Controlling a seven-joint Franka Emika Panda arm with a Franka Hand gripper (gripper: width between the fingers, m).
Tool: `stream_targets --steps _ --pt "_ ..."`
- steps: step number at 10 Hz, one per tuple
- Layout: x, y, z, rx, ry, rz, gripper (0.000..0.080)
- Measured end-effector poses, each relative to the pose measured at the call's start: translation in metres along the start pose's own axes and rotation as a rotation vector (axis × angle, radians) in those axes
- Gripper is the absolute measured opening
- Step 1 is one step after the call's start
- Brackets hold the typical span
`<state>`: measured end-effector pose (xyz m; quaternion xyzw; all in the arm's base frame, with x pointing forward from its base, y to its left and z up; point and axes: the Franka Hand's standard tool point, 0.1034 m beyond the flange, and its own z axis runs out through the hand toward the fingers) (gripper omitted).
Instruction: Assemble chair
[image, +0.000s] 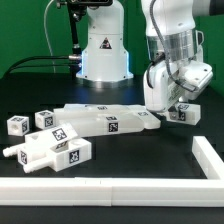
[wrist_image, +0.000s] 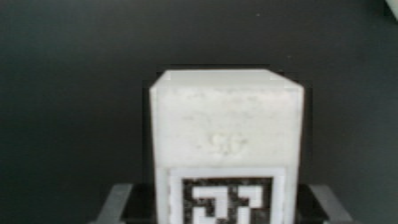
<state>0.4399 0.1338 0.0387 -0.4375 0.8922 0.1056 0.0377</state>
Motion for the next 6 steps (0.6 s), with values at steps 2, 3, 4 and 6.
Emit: stream_targets --steps 2,3,4,6 --pt "0.003 0.013 0.006 -0.021 -0.014 0.118 0.0282" --pt "0.006 0.024 0.013 -0.043 -0.011 0.130 0.0282" --pt "0.011 0.030 0.019 -0.065 0.003 0.133 0.0282" --pt "0.016 0.039 0.032 -0.076 0.024 0.111 0.0282"
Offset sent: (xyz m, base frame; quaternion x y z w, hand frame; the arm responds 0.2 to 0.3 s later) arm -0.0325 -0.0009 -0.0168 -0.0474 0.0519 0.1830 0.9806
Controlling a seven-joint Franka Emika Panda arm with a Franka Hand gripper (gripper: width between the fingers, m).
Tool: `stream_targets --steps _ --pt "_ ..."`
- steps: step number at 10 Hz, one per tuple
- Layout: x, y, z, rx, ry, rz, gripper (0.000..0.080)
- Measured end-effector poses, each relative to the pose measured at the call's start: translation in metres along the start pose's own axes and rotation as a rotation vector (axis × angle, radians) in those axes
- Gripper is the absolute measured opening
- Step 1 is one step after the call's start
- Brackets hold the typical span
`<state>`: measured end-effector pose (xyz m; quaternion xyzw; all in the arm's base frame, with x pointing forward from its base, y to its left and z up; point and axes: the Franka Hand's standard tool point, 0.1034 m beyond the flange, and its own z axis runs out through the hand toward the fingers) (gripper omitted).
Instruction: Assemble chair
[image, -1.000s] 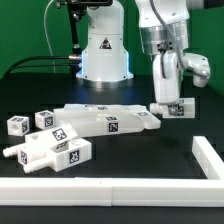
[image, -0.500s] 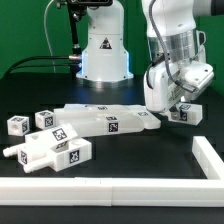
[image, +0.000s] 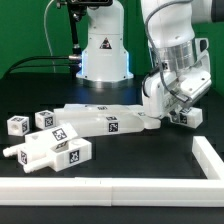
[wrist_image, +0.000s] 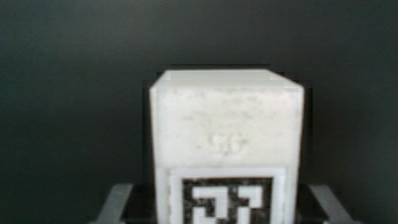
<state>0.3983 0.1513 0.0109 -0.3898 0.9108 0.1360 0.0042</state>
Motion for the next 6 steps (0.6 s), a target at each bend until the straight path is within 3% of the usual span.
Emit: stream_targets --steps 2,3,4,5,6 --pt "-0.0005 0.0024 0.0021 -0.003 0.004 -0.025 0.0282" --pt "-0.0001 0.0024 0.0024 -0.003 0.005 -0.026 0.0362" --pt "0.0001 0.0024 0.0026 -0.003 0.006 -0.028 0.0498" --pt "0.0003 0.0025 0.0028 -0.003 0.006 -0.028 0.0498" --pt "-0.0007 0.0017 0.0006 -0.003 0.002 -0.029 0.0616"
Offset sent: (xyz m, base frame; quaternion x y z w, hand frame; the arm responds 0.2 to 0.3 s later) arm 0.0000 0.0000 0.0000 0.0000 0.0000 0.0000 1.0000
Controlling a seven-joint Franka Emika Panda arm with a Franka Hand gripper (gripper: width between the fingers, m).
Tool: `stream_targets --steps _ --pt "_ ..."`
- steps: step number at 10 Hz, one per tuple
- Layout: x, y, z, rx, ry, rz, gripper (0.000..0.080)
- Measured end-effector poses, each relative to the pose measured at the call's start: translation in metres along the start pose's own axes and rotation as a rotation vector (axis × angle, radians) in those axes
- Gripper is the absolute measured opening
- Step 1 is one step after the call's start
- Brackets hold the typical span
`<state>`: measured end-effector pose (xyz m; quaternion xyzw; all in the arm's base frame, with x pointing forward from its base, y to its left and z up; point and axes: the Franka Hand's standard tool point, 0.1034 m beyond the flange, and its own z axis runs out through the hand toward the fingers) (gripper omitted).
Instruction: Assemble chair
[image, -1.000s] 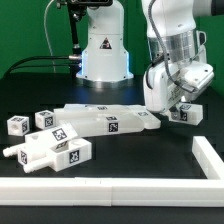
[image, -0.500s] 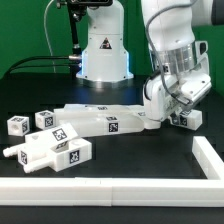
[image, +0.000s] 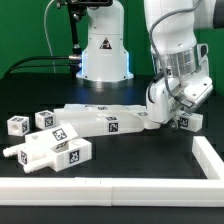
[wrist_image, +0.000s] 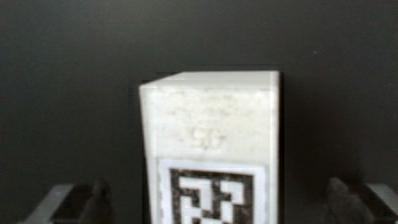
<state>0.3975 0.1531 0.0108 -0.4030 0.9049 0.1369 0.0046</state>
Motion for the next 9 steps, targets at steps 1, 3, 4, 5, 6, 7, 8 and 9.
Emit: stream_targets --steps 1,3,4,5,6,7,8,9 --pt "-0.006 -0.005 -0.014 0.013 -0.025 -0.009 0.0639" --pt "-0.014 -0.021 -0.048 0.054 -0.081 -0.055 0.0648" --pt "-0.018 -0.025 -0.060 0.064 -0.095 -0.076 0.0648" --pt "-0.020 -0.025 -0.062 0.064 -0.093 -0.094 0.0649" --pt "-0.018 -0.025 -0.059 0.062 -0.088 -0.090 0.0649" --pt "-0.018 -0.025 -0.059 0.062 -0.088 -0.091 0.0649" --pt "-0.016 -0.026 -0.057 0.061 -0.083 -0.107 0.0649" --pt "-0.003 -0.036 -0.051 0.040 -0.067 -0.233 0.0649"
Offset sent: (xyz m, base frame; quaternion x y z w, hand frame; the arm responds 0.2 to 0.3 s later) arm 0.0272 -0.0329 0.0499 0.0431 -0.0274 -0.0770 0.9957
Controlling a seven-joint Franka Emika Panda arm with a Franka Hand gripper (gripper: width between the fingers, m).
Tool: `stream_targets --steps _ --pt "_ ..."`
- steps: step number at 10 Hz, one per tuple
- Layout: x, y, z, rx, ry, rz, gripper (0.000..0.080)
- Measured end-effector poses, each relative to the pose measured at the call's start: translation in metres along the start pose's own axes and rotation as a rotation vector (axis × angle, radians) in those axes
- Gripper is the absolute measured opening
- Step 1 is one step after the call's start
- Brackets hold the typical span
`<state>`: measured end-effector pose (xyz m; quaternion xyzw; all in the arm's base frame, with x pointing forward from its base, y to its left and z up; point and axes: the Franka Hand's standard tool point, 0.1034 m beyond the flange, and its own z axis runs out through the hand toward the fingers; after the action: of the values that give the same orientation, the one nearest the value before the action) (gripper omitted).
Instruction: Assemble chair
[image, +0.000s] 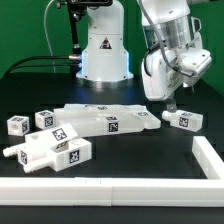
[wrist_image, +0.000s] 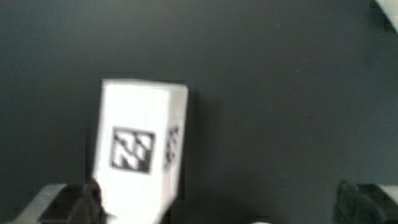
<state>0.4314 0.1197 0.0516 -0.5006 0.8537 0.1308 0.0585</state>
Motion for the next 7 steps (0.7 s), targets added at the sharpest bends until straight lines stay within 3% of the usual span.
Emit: stream_targets --steps 3,7 --pt "0.021 -0.036 -0.036 -0.072 -0.073 -0.221 0.0649" --pt "0.021 -0.038 -0.036 -0.070 -0.076 -0.452 0.0649"
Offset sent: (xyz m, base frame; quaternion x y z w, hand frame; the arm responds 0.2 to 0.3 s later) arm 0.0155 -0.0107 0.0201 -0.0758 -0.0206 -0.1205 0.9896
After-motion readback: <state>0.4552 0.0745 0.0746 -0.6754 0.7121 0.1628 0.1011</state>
